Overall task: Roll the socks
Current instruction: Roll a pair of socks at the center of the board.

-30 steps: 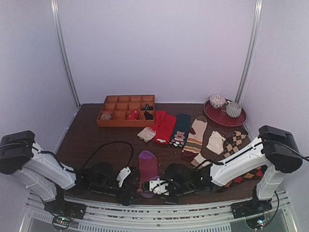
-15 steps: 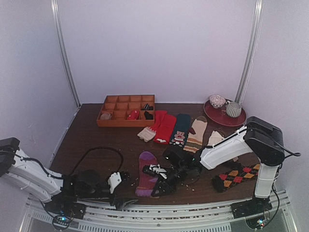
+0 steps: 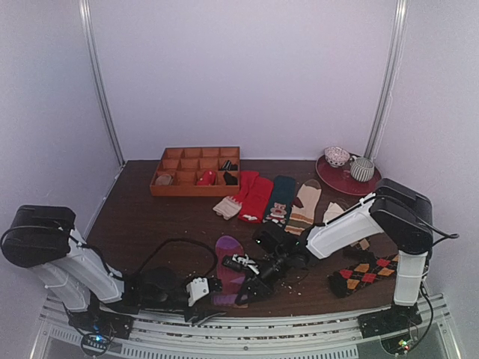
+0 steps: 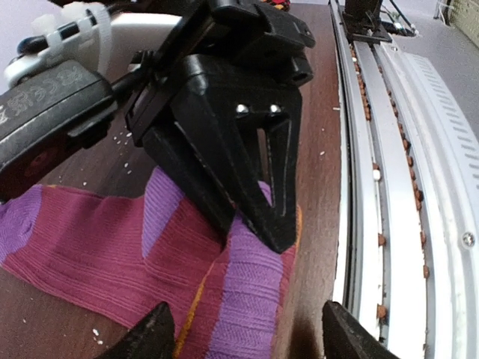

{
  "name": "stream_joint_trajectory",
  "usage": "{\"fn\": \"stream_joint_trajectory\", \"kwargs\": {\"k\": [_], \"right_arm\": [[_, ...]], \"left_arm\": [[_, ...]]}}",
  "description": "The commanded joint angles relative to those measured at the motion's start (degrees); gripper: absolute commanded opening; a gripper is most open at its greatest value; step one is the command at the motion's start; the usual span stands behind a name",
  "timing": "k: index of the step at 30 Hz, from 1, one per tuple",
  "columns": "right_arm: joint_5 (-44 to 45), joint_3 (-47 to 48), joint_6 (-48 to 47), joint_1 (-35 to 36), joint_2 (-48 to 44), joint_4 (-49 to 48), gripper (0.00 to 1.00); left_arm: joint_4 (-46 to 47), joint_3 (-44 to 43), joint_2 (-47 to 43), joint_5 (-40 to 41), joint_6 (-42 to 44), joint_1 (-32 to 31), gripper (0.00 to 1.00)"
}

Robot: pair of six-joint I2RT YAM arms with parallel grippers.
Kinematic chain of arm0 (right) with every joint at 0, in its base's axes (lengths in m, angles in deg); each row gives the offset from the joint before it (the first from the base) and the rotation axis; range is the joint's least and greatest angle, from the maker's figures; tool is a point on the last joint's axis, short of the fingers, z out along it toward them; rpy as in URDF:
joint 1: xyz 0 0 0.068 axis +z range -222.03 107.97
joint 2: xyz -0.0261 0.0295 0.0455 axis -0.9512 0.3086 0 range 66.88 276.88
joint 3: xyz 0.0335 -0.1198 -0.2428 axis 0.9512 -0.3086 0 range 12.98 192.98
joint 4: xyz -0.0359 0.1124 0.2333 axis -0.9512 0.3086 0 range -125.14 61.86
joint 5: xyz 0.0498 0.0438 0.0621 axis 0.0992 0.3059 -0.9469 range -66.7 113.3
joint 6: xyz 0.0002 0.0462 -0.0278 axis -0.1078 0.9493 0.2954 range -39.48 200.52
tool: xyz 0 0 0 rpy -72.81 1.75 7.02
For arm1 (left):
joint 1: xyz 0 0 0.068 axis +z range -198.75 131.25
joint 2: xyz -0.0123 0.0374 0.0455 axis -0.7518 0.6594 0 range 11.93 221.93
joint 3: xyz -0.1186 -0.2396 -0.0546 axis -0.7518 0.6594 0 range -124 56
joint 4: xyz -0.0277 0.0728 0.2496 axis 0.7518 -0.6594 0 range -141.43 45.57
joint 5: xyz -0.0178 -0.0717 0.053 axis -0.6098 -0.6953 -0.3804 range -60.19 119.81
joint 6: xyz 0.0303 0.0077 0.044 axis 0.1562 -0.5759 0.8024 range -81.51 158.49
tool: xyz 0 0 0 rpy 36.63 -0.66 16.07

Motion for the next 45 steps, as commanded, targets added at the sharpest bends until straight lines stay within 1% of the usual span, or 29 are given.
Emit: {"fn": "stream_joint_trajectory", "kwargs": {"k": [1, 5, 10, 12, 15, 16, 18, 19, 20, 21, 24, 28, 31, 34, 36, 40, 43, 45], "right_arm": [[6.0, -4.4, -0.1, 0.4, 5.4, 15.0, 0.09], [6.0, -4.2, -0.1, 0.2, 5.4, 15.0, 0.08], [6.0, -4.2, 0.0, 0.1, 5.7, 15.1, 0.08], [6.2, -4.2, -0.1, 0.1, 5.7, 15.1, 0.08], [6.5, -4.1, 0.0, 0.1, 5.8, 15.2, 0.08], [6.5, -4.2, 0.1, 0.1, 5.8, 15.1, 0.08], [6.6, -4.2, 0.3, 0.1, 5.7, 14.9, 0.08], [6.7, -4.4, 0.4, 0.1, 5.7, 14.7, 0.08], [6.6, -4.4, 0.6, 0.0, 5.6, 14.4, 0.08], [6.6, -4.4, 0.8, 0.0, 5.6, 14.1, 0.08], [6.5, -4.7, 1.4, 0.0, 5.2, 12.8, 0.09], [7.0, -5.1, 1.5, -0.1, 2.1, 10.9, 0.15], [8.8, -6.5, 0.9, -0.4, -4.2, 8.7, 0.23], [12.8, -9.4, -0.2, -0.6, -13.5, 5.3, 0.32], [15.9, -12.5, -1.0, -0.6, -19.8, 1.4, 0.38], [21.6, -21.7, -2.9, -0.3, -30.7, -11.9, 0.48], [26.6, -26.5, -6.7, 1.8, -34.8, -18.2, 0.54], [30.5, -27.3, -10.5, 4.7, -35.3, -19.9, 0.57]], "left_arm": [[5.8, -0.8, 0.9, -0.9, 0.6, -0.3, 0.59], [6.4, -0.6, 2.5, -1.2, -0.2, -0.3, 0.55], [8.4, -0.1, 4.8, -2.2, -1.5, -0.3, 0.57], [9.0, 0.0, 5.3, -2.3, -1.7, -0.3, 0.57], [9.0, -0.1, 5.3, -2.3, -1.7, -0.3, 0.53], [8.8, -0.4, 5.2, -2.4, -1.7, -0.3, 0.5], [8.2, -0.7, 5.5, -2.5, -1.8, -0.3, 0.39], [8.1, -0.8, 5.7, -2.5, -2.0, -0.3, 0.27], [8.1, -0.9, 6.0, -2.3, -2.1, -0.3, 0.06], [8.3, -0.8, 6.3, -2.4, -2.3, -0.3, 0.0], [7.7, -0.9, 7.0, -3.3, -3.0, -0.3, 0.0], [5.2, -0.7, 6.9, -2.8, -7.6, -0.1, 0.0], [-0.5, -1.4, 6.3, -4.2, -13.3, 1.1, 0.0], [-5.4, -1.4, 5.0, -7.2, -18.4, 2.9, 0.0], [-7.7, -1.3, 4.4, -9.6, -21.8, 4.2, 0.0], [-12.9, -2.6, 5.2, -13.9, -27.2, 6.8, 0.0], [-16.5, -4.5, 7.4, -16.8, -29.1, 8.3, 0.0], [-18.3, -5.9, 9.3, -19.0, -30.0, 9.0, 0.0]]}}
